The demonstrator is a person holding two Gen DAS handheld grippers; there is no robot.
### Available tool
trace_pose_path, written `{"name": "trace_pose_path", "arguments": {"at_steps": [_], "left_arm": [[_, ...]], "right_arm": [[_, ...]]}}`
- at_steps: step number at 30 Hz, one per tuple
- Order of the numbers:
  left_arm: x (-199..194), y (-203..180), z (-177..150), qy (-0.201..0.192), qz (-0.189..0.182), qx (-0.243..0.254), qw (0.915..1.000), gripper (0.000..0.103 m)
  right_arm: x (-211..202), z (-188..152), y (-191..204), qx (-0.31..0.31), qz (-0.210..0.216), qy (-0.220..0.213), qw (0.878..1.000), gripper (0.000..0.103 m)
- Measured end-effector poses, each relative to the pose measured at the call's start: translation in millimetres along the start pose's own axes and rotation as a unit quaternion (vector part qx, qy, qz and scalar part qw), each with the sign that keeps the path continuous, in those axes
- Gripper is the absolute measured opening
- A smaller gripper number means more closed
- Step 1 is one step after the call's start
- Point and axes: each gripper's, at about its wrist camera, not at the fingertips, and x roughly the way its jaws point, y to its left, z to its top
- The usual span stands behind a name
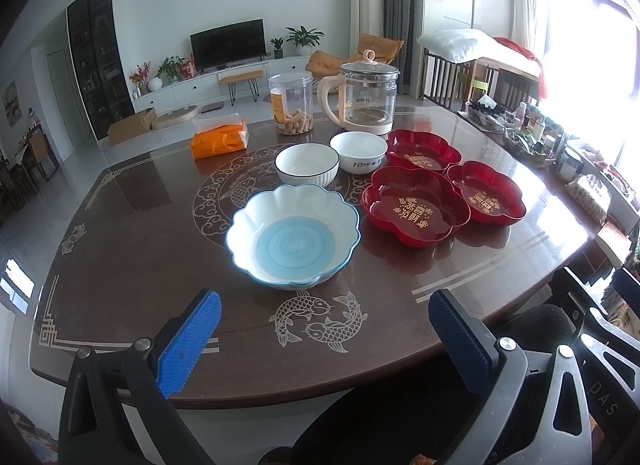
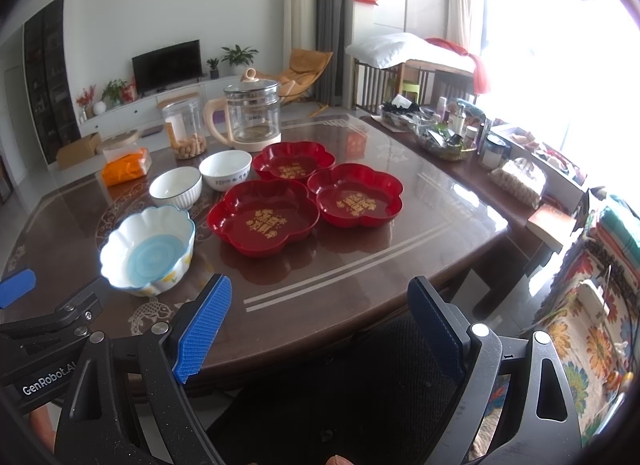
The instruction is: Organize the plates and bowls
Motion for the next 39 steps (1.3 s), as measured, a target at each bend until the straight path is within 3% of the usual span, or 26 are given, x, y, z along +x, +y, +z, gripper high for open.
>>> {"name": "trace_pose_path", "arguments": {"at_steps": [13, 20, 24, 33, 39], "left_arm": [[-6, 7, 2, -0.009, 0.000, 0.019, 0.9998, 0.103], [-22, 27, 18, -0.035, -0.008, -0.016, 0.9992, 0.103], [-35, 41, 17, -0.053, -0.006, -0.033, 0.9980, 0.103], [-39, 71, 5, -0.031, 0.000, -0.065, 0.9974, 0.103], [-56, 92, 5, -0.036, -0.002, -0.078, 0.9963, 0.103]], "right_arm": [[-2, 5, -3, 0.010, 0.018, -0.005, 1.000, 0.092], [-6, 7, 2, -0.001, 0.006, -0.014, 1.000, 0.092], [-22, 10, 2, 0.001, 0.006, -0.044, 0.999, 0.092], [-33, 9, 13, -0.003, 0.015, -0.053, 0.998, 0.092], [-52, 12, 6, 0.000, 0.003, -0.075, 0.997, 0.092]]}}
